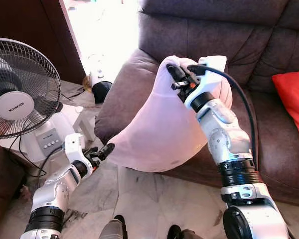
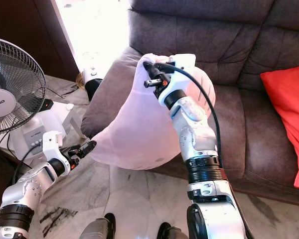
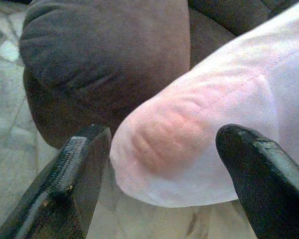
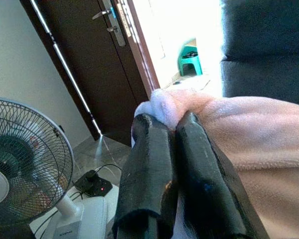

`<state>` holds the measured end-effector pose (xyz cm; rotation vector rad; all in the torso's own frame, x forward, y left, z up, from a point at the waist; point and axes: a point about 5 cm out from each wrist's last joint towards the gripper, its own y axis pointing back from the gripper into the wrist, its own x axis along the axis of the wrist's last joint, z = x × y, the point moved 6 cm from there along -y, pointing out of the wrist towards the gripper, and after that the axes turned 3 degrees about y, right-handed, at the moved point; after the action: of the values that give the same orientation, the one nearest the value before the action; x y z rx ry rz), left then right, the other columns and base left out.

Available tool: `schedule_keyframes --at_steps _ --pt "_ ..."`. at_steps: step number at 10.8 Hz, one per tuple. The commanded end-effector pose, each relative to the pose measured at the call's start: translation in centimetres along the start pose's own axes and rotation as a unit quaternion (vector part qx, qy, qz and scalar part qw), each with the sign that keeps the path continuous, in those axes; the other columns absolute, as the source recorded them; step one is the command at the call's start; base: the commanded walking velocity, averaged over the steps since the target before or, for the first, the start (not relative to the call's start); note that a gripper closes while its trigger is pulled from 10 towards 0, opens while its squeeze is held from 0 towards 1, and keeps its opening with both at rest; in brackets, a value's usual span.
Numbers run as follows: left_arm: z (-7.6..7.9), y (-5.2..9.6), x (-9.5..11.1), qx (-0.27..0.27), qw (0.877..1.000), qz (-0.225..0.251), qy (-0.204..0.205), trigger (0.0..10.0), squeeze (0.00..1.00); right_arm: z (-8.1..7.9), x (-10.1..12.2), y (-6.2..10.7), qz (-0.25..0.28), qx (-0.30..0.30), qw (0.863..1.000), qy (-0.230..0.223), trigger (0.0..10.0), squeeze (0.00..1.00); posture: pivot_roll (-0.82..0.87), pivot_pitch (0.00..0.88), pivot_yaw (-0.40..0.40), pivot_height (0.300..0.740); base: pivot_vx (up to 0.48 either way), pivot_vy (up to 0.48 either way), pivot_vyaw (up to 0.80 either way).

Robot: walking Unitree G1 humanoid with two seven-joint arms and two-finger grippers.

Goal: Move the pillow to the sofa from floor

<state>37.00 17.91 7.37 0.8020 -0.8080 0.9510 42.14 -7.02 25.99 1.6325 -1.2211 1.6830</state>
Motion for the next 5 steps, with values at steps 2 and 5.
schedule_keyframes --at_steps 2,5 --pt "-0.19 0.26 -1.21 -0.010 0.999 -0.018 -0.026 10.0 0.00 -2.28 4.93 -0.41 0.077 0.051 0.995 0.021 10.0 0.00 0.18 0.142 -0.014 0.740 0.000 0.000 0.00" --pt "-0.07 0.34 -1.45 -0.031 0.999 -0.017 -0.025 10.0 0.00 -2.61 5.58 -0.12 0.084 0.074 0.994 0.007 10.0 0.00 0.17 0.143 -0.015 0.740 0.000 0.000 0.00"
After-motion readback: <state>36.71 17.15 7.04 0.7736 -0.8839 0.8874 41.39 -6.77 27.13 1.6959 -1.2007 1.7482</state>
